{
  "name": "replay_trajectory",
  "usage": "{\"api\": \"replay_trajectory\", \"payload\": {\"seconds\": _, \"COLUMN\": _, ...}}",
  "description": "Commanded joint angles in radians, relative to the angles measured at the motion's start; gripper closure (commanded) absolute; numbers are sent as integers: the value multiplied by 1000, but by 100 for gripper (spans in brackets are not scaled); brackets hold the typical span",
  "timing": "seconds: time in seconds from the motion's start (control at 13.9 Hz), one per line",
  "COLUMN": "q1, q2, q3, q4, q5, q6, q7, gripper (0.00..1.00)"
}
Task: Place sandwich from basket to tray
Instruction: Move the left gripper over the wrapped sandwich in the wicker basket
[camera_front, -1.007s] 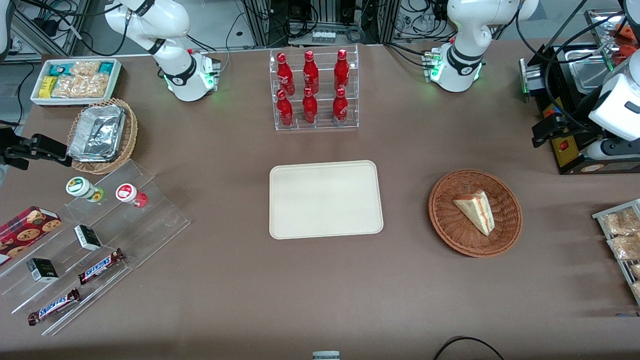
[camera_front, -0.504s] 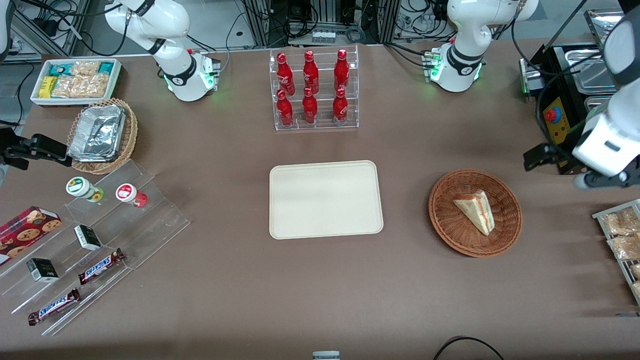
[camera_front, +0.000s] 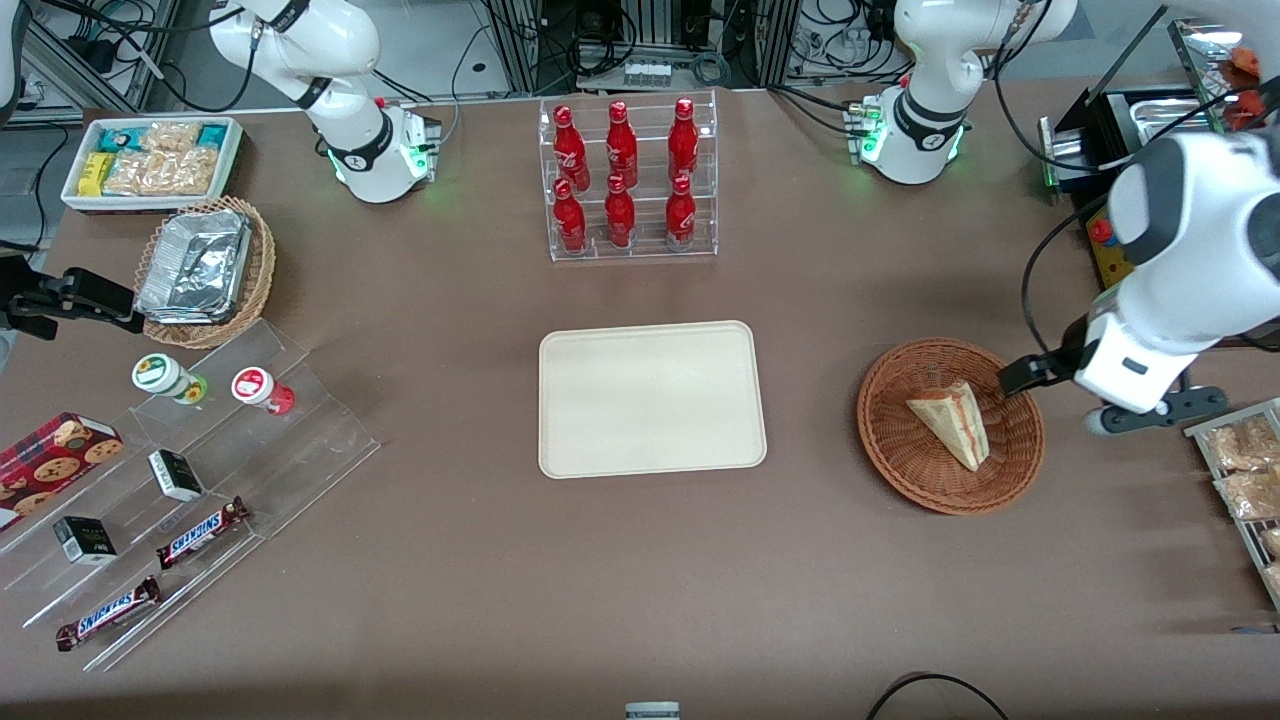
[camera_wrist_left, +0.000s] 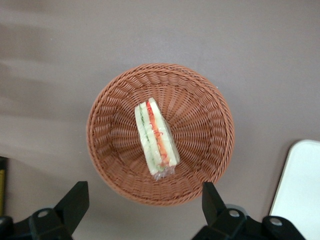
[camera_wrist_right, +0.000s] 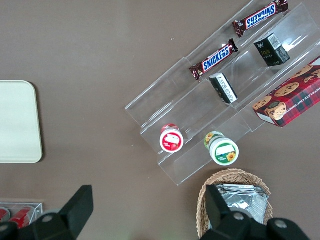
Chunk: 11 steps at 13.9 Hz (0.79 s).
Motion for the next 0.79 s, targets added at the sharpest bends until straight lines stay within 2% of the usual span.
{"api": "replay_trajectory", "payload": {"seconds": 0.0, "q1": -11, "q2": -12, "q3": -6, "q4": -111, "q5": 10, "q6": 118, "q7": -123, "gripper": 0}}
{"api": "replay_trajectory", "payload": {"seconds": 0.22, "q1": -16, "q2": -6, "q3": -6, "q4": -199, "q5": 10, "q6": 232, "q7": -180, "gripper": 0}}
{"api": "replay_trajectory", "payload": {"seconds": 0.72, "q1": -16, "q2": 47, "q3": -6, "q4": -295, "q5": 13, "q6": 382, "q7": -196, "gripper": 0}}
